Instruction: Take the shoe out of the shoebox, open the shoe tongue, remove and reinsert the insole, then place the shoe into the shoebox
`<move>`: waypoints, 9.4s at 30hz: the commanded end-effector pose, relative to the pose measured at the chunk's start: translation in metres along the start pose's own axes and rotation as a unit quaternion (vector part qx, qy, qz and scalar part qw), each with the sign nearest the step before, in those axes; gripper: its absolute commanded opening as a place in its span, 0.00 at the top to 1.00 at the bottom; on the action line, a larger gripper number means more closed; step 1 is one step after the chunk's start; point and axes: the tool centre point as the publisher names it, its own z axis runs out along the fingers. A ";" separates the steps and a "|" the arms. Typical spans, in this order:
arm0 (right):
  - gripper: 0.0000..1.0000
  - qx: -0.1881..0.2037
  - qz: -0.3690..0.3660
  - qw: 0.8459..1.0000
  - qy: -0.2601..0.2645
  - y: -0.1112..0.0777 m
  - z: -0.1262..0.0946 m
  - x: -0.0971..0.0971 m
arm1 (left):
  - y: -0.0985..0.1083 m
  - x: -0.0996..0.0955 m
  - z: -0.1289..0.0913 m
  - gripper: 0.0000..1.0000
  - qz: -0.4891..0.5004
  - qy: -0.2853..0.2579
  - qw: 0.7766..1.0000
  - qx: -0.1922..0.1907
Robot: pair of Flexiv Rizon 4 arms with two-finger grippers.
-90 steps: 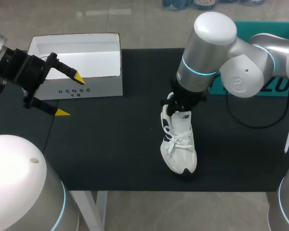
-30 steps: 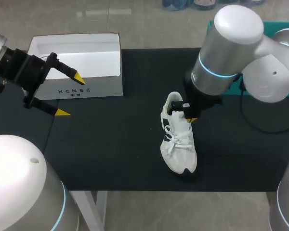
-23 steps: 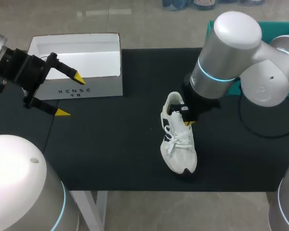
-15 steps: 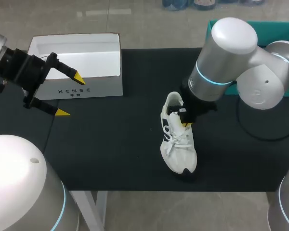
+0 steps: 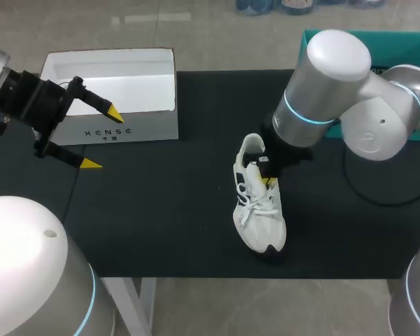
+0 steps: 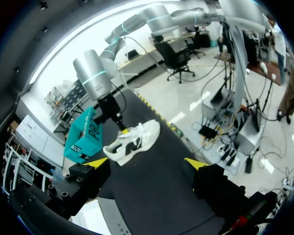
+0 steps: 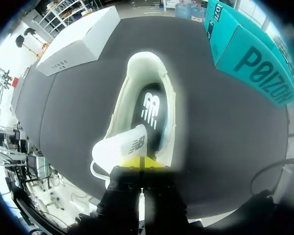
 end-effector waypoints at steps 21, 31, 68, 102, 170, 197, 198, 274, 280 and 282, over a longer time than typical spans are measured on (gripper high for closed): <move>1.00 0.019 -0.004 1.000 0.019 -0.035 -0.018 0.016 | 0.000 0.000 0.000 0.00 0.000 0.002 1.000 -0.001; 1.00 0.020 -0.014 0.999 0.031 -0.027 -0.005 0.026 | 0.000 0.000 0.000 0.00 0.000 0.002 1.000 -0.001; 1.00 -0.012 -0.043 0.999 0.026 0.004 -0.023 0.011 | 0.000 0.000 0.000 0.00 0.000 0.002 1.000 -0.001; 0.00 -0.145 0.096 0.977 0.127 0.037 -0.070 0.026 | 0.000 0.000 0.000 0.00 0.000 0.002 1.000 -0.001; 0.00 -0.073 -0.250 0.964 0.055 0.071 -0.078 -0.007 | 0.000 0.000 0.000 0.00 0.000 0.002 1.000 -0.001; 0.00 -0.048 -0.538 0.841 -0.021 0.076 -0.077 -0.011 | 0.000 0.000 0.000 0.00 0.000 0.002 1.000 -0.001; 0.00 -0.048 -0.538 0.841 -0.021 0.076 -0.077 -0.011 | 0.000 0.000 0.000 0.00 0.000 0.002 1.000 -0.001; 0.08 0.035 -0.668 0.741 -0.050 0.146 0.039 -0.029 | 0.000 0.000 0.000 0.00 0.000 0.002 1.000 -0.001; 0.91 0.036 -0.666 0.743 -0.052 0.146 0.039 -0.031 | 0.000 0.000 0.000 0.00 0.000 0.002 1.000 -0.001; 0.97 0.036 -0.665 0.744 -0.052 0.145 0.039 -0.032 | 0.000 0.000 0.000 0.00 0.000 0.002 1.000 -0.001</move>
